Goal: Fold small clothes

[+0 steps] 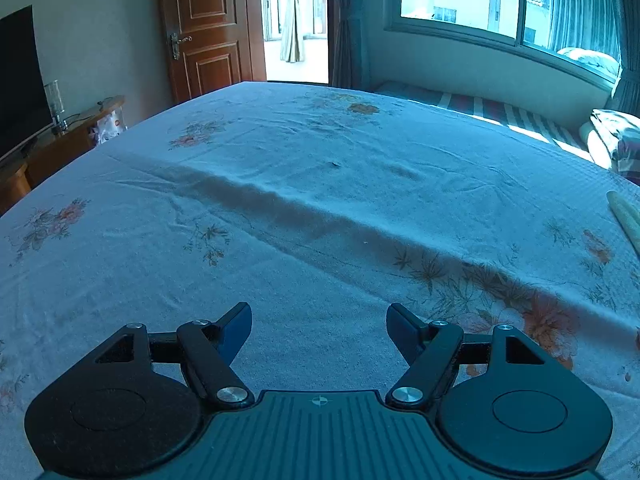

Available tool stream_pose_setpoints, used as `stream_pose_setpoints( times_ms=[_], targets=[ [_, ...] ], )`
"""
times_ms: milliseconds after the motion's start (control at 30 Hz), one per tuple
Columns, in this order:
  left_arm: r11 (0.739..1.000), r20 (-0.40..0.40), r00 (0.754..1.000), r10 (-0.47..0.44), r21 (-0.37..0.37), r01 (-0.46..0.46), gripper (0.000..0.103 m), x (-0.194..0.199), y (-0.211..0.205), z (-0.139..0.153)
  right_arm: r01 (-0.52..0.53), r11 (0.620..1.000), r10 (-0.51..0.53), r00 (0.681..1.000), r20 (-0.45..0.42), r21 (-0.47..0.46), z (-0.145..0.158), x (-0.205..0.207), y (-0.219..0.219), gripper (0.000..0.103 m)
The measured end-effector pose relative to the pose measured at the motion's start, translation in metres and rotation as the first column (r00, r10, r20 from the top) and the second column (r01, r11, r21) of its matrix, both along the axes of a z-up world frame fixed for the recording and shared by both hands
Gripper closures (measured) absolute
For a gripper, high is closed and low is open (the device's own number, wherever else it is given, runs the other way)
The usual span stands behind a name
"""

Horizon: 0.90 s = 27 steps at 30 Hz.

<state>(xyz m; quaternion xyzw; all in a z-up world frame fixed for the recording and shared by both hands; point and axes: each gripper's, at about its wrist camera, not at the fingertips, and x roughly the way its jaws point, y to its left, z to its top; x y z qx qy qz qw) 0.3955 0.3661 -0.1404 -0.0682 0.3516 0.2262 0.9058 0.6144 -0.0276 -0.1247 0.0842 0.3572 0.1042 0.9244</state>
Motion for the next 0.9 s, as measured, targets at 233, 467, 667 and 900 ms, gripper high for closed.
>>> stream_pose_setpoints(
  times_ms=[233,467,667,900],
  targets=[
    [0.998,-0.006,0.998,-0.056,0.006,0.056,0.029,0.014,-0.022,0.003,-0.034,0.999,0.034,0.999,-0.023,0.016,-0.013,0.015,0.012,0.089],
    [0.975,0.051,0.975,-0.215,-0.041,0.217,0.029,0.059,-0.078,0.014,-0.199,0.977,0.195,0.979,0.059,0.077,0.008,-0.028,0.013,0.086],
    [0.873,0.168,0.871,-0.461,-0.087,0.479,0.069,0.142,-0.181,0.030,0.103,0.995,-0.102,0.988,0.113,-0.004,0.030,-0.064,-0.100,0.090],
    [0.749,0.142,0.744,-0.653,-0.023,0.662,0.069,0.222,-0.326,0.019,0.368,0.923,-0.356,0.927,0.115,-0.111,0.032,-0.071,-0.242,0.098]
  ],
)
